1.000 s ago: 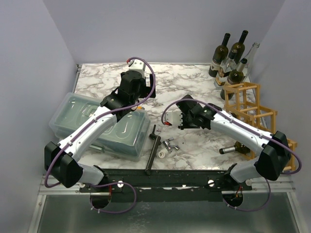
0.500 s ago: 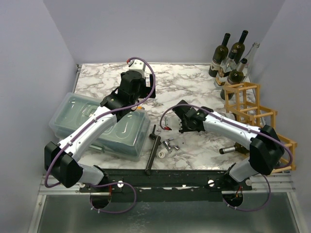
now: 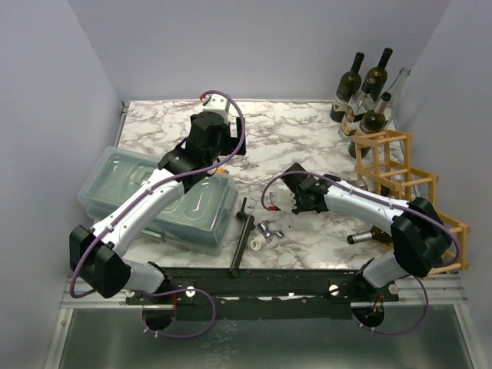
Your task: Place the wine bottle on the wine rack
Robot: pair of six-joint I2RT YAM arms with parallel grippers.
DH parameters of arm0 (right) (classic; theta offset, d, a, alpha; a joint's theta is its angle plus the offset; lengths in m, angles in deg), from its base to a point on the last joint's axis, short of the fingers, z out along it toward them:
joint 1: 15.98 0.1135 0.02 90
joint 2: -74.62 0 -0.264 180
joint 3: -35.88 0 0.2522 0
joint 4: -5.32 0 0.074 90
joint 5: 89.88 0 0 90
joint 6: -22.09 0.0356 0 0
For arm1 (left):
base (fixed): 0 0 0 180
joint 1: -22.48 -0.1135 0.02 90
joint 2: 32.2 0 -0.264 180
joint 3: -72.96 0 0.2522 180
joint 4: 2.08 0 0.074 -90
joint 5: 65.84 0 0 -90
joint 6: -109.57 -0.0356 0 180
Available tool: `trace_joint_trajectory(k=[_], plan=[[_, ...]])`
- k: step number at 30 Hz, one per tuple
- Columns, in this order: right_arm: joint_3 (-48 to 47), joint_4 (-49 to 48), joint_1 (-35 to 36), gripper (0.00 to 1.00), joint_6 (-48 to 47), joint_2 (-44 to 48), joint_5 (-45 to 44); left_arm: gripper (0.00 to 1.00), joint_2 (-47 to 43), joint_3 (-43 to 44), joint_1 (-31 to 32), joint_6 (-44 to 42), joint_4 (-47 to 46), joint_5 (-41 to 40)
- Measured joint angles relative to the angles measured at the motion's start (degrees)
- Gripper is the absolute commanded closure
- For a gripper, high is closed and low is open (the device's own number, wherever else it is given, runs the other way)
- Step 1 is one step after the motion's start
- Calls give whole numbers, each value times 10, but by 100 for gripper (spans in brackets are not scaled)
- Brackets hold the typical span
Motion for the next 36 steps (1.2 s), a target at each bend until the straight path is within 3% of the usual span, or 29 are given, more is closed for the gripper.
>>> trace_joint_trajectory(k=[36], plan=[[107, -134, -100, 99, -111, 42, -25, 5, 0, 0, 1, 38, 0, 47]])
